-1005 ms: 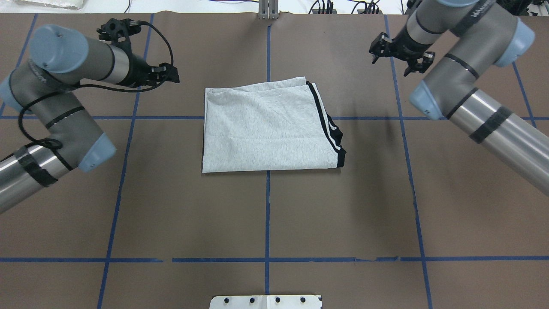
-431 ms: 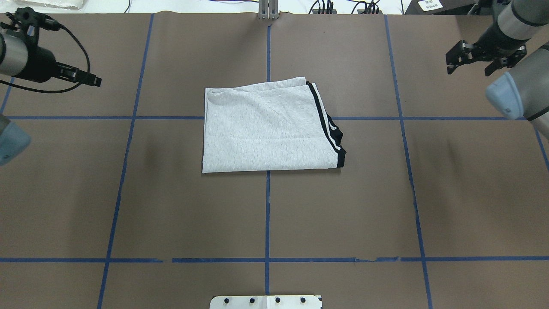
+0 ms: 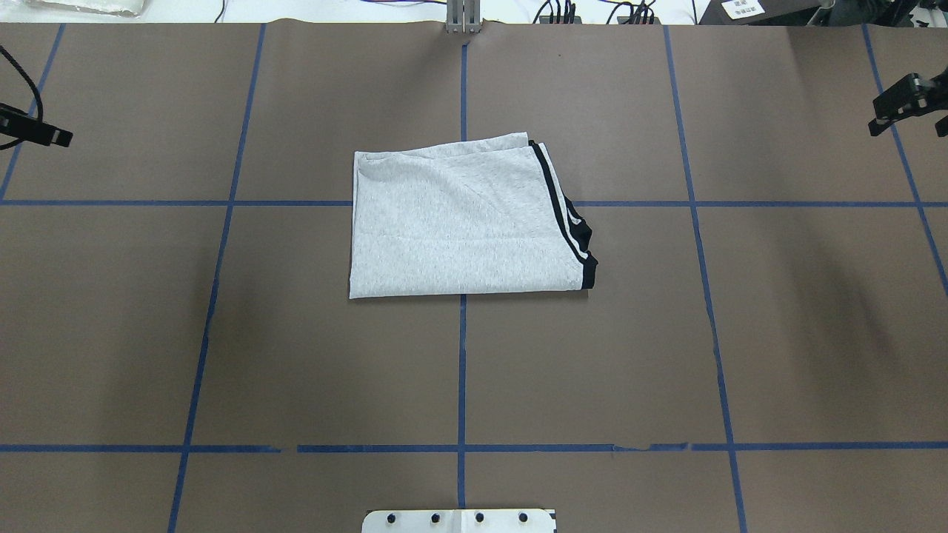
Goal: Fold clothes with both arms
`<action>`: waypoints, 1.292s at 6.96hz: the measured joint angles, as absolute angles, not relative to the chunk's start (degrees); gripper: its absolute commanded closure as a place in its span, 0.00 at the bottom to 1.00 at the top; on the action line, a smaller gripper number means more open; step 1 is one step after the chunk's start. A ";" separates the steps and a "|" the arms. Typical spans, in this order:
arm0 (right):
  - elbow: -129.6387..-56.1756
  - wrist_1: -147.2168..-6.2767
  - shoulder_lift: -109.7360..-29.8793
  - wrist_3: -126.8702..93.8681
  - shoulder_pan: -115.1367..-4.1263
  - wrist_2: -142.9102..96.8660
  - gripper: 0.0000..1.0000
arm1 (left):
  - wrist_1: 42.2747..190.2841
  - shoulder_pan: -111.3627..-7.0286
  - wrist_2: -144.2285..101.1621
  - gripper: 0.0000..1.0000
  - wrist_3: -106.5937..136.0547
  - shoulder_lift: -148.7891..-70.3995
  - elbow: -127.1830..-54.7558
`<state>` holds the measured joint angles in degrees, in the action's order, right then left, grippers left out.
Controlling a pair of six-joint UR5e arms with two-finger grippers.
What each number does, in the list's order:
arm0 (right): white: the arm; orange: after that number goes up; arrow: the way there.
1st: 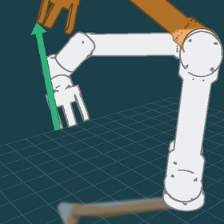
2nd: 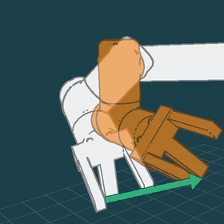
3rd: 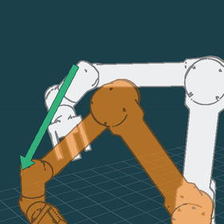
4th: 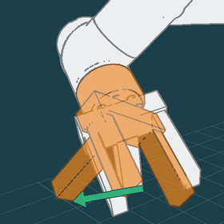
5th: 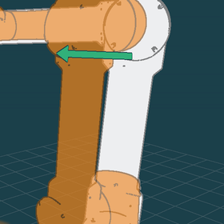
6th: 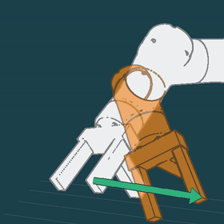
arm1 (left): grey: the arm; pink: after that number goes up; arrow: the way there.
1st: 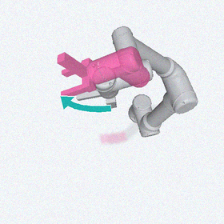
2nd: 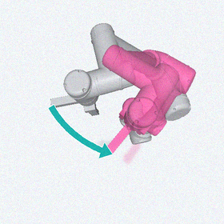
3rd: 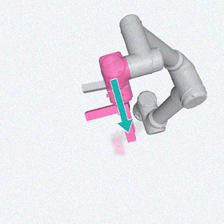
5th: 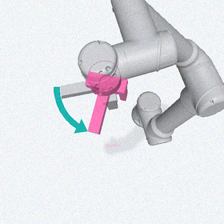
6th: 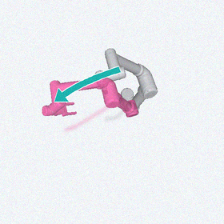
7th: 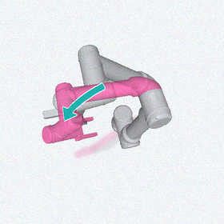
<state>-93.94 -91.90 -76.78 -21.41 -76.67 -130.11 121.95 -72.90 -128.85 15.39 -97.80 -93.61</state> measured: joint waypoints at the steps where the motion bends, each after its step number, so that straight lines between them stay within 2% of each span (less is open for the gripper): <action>1: -95.08 -91.75 -80.04 -18.63 -78.05 -130.26 0.00 | 117.29 -76.18 -128.85 0.01 7.13 -97.14 -93.33; 4: -100.19 -91.83 -86.48 -16.53 -79.30 -130.39 0.00 | 112.00 -81.68 -129.18 0.01 -2.27 -96.00 -92.36; 9: -100.32 -92.19 -86.44 -16.36 -79.20 -130.44 0.00 | 100.15 -87.36 -130.61 0.01 -10.03 -97.41 -91.97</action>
